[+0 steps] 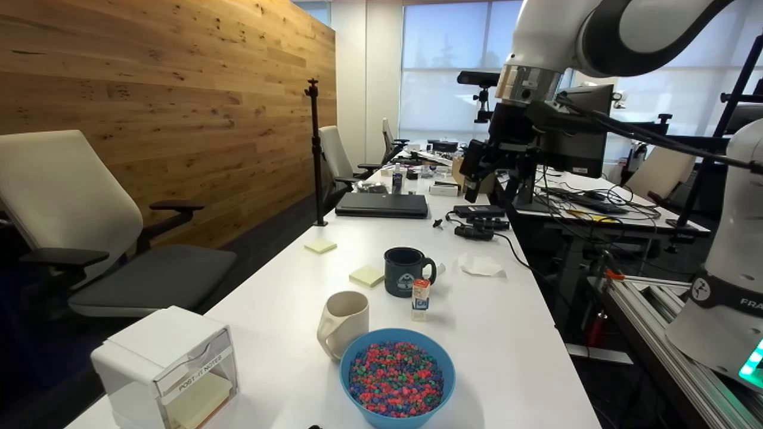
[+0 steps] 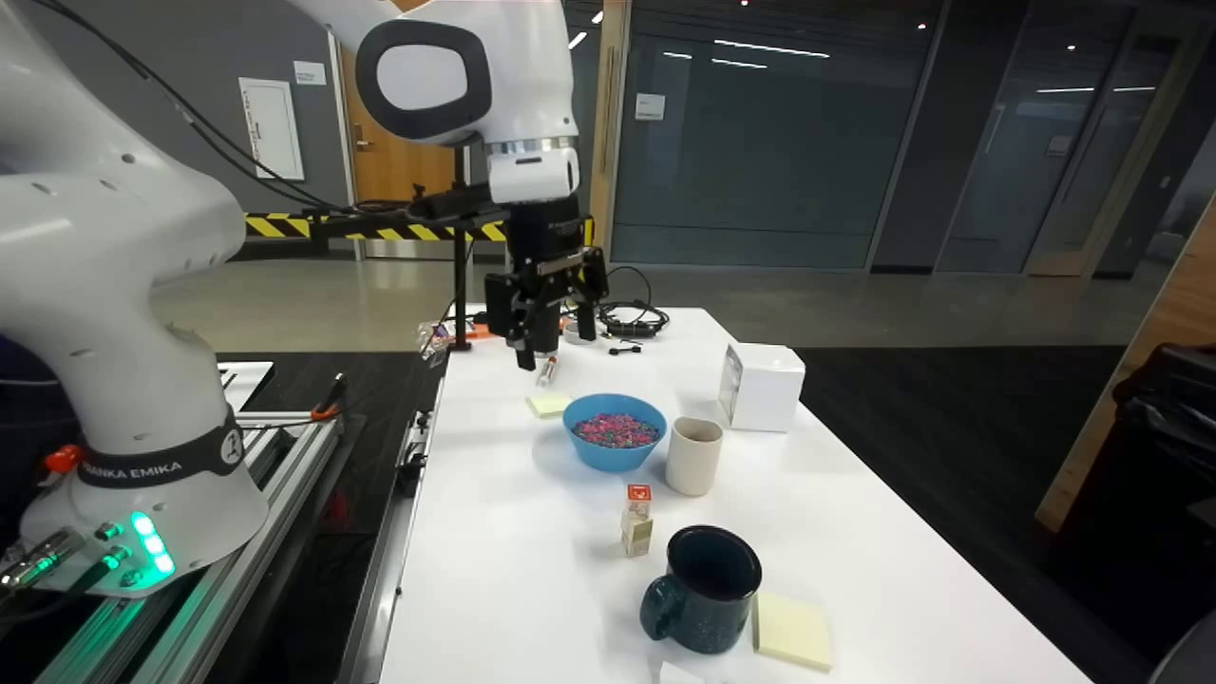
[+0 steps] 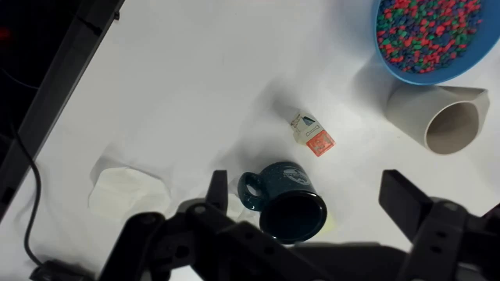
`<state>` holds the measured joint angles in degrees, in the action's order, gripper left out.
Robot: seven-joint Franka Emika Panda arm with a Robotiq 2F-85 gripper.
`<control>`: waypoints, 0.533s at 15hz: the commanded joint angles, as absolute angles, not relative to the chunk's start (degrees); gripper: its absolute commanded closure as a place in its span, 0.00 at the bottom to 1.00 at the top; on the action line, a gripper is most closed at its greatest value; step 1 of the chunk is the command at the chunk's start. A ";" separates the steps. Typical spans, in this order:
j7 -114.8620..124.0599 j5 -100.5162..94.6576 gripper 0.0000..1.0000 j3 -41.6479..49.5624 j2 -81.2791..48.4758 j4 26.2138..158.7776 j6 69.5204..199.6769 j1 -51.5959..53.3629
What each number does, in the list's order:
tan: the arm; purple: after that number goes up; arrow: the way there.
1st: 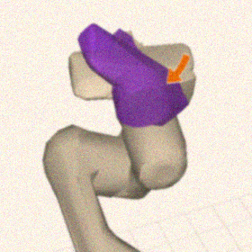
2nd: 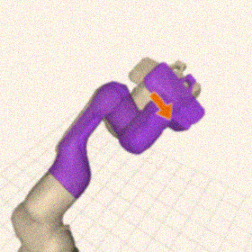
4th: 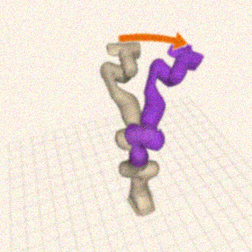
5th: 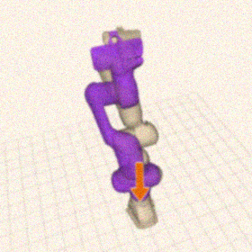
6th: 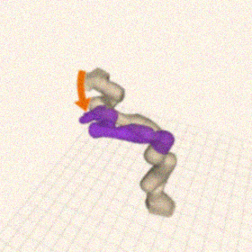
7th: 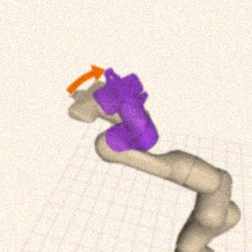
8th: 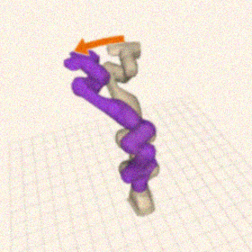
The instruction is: Put the block in the cup
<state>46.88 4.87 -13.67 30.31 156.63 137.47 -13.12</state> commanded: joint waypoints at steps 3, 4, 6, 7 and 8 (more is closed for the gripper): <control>68.82 -4.82 0.00 -17.14 19.51 152.14 139.43 -17.64; 69.60 -6.07 0.00 -16.05 17.05 151.08 139.32 -17.03; 69.31 -7.85 0.00 -13.81 13.60 149.01 138.92 -15.36; 67.54 -7.44 0.00 -12.33 11.98 148.05 138.94 -14.14; 66.58 -7.42 0.00 -11.24 10.44 147.17 139.26 -13.33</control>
